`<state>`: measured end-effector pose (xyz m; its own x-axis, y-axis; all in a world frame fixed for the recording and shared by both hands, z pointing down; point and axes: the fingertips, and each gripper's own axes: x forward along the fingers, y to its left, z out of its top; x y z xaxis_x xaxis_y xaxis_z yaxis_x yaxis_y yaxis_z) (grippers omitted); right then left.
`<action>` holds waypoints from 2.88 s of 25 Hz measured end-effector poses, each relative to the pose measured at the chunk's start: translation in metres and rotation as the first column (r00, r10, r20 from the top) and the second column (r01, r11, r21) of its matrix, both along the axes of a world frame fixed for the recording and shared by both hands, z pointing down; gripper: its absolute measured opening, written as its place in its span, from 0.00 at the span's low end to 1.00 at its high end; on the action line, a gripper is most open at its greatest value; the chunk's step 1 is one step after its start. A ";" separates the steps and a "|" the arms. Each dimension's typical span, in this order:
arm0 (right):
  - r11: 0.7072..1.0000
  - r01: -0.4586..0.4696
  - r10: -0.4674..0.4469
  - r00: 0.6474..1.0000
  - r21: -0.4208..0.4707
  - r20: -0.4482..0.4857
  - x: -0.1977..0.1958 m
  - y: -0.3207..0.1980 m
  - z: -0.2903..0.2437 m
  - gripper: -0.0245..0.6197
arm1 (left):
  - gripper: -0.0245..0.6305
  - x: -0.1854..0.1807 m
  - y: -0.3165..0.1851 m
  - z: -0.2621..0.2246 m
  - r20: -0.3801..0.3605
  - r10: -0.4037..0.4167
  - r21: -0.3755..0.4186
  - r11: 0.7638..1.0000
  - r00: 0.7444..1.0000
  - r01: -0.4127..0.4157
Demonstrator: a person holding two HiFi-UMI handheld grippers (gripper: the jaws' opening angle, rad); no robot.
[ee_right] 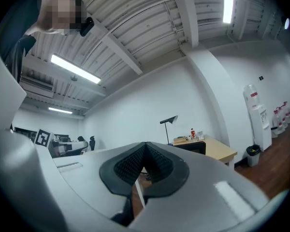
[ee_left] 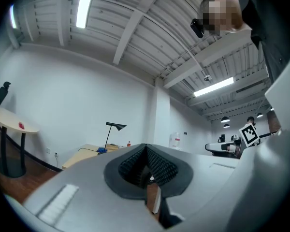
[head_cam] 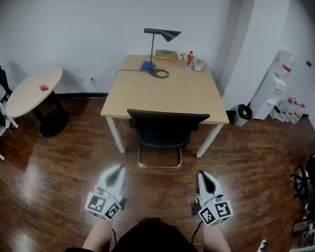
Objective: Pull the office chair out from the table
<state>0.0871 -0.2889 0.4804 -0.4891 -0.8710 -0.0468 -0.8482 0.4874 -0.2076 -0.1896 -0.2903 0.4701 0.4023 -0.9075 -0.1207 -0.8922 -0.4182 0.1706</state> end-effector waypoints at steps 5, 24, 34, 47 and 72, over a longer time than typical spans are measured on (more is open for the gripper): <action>0.999 0.036 -0.038 0.998 -0.026 -0.048 -0.016 -0.017 0.010 0.06 | 0.04 -0.007 -0.023 0.008 0.016 0.002 -0.015 1.000 1.000 -0.002; 0.993 0.113 -0.110 0.989 0.022 -0.095 -0.006 -0.189 0.006 0.08 | 0.04 0.028 -0.176 0.011 0.101 0.094 -0.021 0.996 0.991 -0.092; 0.963 0.259 -0.238 0.949 0.081 -0.206 -0.006 -0.282 -0.017 0.17 | 0.04 0.066 -0.280 -0.032 0.204 0.143 0.091 0.982 0.968 -0.164; 0.969 0.245 -0.230 0.946 0.038 -0.227 0.020 -0.321 -0.012 0.11 | 0.04 0.083 -0.307 -0.013 0.222 0.191 0.013 0.980 0.956 -0.198; 0.696 0.455 -0.623 -0.001 -0.555 -0.782 -0.046 -0.335 0.163 0.46 | 0.42 0.113 -0.329 0.148 0.728 0.676 -0.587 0.699 0.112 -0.408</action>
